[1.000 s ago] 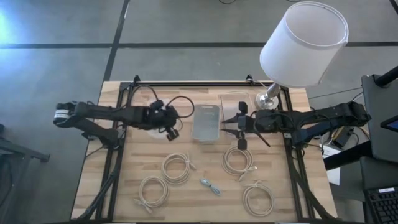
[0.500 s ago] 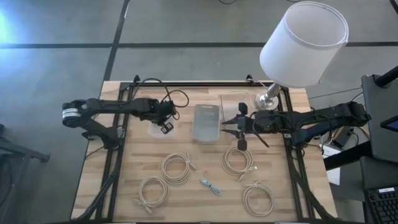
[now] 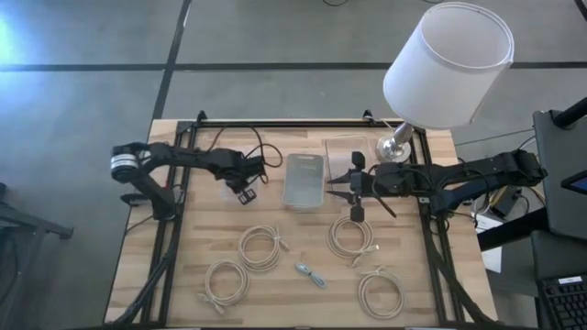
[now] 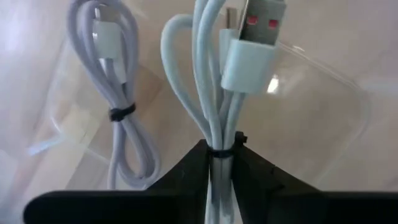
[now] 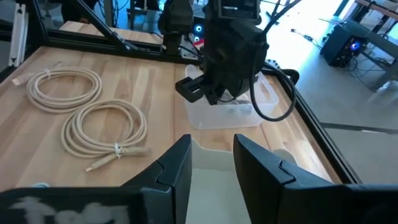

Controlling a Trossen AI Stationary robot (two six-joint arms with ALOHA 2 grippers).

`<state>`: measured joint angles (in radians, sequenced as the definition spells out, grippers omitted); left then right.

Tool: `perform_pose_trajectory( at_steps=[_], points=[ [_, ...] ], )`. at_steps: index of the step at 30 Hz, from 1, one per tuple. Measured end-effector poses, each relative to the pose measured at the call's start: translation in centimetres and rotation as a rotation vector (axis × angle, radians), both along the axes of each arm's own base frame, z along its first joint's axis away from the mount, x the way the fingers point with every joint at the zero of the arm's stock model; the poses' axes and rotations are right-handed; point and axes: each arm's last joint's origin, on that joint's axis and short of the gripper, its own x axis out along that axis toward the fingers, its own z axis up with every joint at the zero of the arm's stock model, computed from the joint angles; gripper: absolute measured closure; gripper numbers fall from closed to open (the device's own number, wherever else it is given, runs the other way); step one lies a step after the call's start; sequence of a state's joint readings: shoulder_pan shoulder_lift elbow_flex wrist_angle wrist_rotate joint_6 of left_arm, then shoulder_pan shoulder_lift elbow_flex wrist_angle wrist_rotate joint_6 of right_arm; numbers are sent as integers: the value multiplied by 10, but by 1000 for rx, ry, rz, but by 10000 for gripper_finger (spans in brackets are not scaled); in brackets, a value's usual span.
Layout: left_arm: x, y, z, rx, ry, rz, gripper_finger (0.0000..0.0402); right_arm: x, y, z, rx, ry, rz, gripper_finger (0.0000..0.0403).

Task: Pick & Place USB Port
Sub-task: Put the white charger cable into the left transparent bin, then put the blue charger cable into the left transparent bin

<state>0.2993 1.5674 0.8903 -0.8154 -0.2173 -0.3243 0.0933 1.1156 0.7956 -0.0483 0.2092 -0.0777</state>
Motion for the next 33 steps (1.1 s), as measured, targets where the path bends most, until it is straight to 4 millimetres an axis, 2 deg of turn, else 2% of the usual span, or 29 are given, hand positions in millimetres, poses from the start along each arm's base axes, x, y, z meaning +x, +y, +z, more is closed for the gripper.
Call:
perform_pose_trajectory(
  at_steps=[11,15,19,25,29,33],
  points=[
    [2,5,16,148,-5,1,275,0,0,0,2,0,5,285],
    [1,4,28,166,-45,2,261,0,1,0,31,0,16,289],
    [-1,1,47,189,-113,-26,258,0,3,-1,61,3,32,285],
    [-10,-7,88,244,-289,-53,272,0,7,-1,71,9,78,262],
    [-13,-19,112,284,-455,-119,283,-1,8,-1,71,9,81,249],
    [-6,-36,129,306,-633,-209,293,-1,8,-3,89,12,73,242]
  ],
)
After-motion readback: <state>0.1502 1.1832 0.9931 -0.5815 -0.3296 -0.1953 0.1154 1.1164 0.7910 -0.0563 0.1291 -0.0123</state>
